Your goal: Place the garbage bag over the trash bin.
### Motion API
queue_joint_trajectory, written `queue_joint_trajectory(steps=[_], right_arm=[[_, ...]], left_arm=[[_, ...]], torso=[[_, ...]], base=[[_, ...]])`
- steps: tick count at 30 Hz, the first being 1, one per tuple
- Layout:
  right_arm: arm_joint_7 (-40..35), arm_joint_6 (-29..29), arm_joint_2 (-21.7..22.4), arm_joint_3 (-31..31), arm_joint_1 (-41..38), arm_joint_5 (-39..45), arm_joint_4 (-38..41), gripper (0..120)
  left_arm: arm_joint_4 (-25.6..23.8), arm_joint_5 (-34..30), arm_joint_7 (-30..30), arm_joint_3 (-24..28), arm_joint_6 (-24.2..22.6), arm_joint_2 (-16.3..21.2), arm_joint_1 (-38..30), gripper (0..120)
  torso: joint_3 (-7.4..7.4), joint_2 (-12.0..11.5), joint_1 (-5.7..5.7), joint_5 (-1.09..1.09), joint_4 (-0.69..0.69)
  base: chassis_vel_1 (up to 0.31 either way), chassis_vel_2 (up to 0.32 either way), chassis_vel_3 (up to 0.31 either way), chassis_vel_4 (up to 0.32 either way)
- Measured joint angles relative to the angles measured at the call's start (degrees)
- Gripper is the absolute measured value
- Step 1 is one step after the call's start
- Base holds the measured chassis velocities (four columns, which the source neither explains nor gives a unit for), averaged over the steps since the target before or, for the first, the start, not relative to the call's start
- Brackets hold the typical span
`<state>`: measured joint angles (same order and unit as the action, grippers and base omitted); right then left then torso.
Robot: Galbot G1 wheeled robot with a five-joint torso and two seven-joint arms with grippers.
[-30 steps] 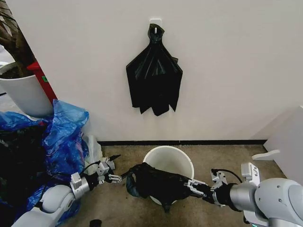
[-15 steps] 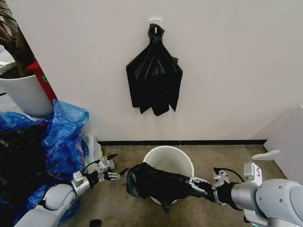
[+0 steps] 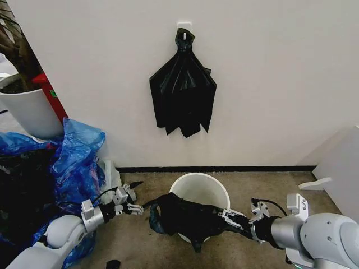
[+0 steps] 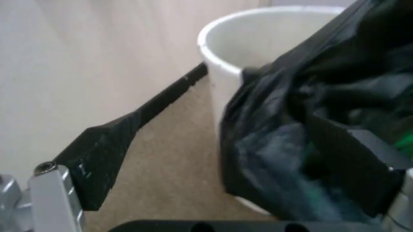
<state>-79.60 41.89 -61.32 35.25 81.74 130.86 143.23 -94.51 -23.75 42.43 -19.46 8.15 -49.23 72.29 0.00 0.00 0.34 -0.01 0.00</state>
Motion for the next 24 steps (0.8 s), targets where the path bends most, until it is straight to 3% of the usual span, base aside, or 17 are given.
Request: queue_joint_trajectory(steps=[8,14,19,24], right_arm=[[0.2,0.0,0.0,0.2,0.1,0.1,0.0,100],[0.2,0.0,-0.1,0.5,0.2,0.1,0.0,100],[0.2,0.0,-0.2,0.5,0.1,0.0,0.0,100],[0.2,0.0,-0.3,0.3,-0.3,-0.1,0.0,100]], left_arm=[[4.4,7.3,-1.7,2.0,-1.5,-3.4,-6.7,100],[5.5,9.1,-1.8,2.2,-1.3,-4.3,-7.4,100],[2.3,6.5,-2.0,1.3,-1.9,-4.1,-5.3,100],[-0.2,-2.2,-2.9,-1.0,-4.4,-3.1,-3.6,100]], torso=[[0.00,0.0,0.00,0.00,-0.03],[0.00,0.0,0.00,0.00,-0.03],[0.00,0.0,0.00,0.00,-0.02],[0.00,0.0,0.00,0.01,-0.01]], base=[[0.000,0.000,0.000,0.000],[0.000,0.000,0.000,0.000],[0.000,0.000,0.000,0.000],[0.000,0.000,0.000,0.000]])
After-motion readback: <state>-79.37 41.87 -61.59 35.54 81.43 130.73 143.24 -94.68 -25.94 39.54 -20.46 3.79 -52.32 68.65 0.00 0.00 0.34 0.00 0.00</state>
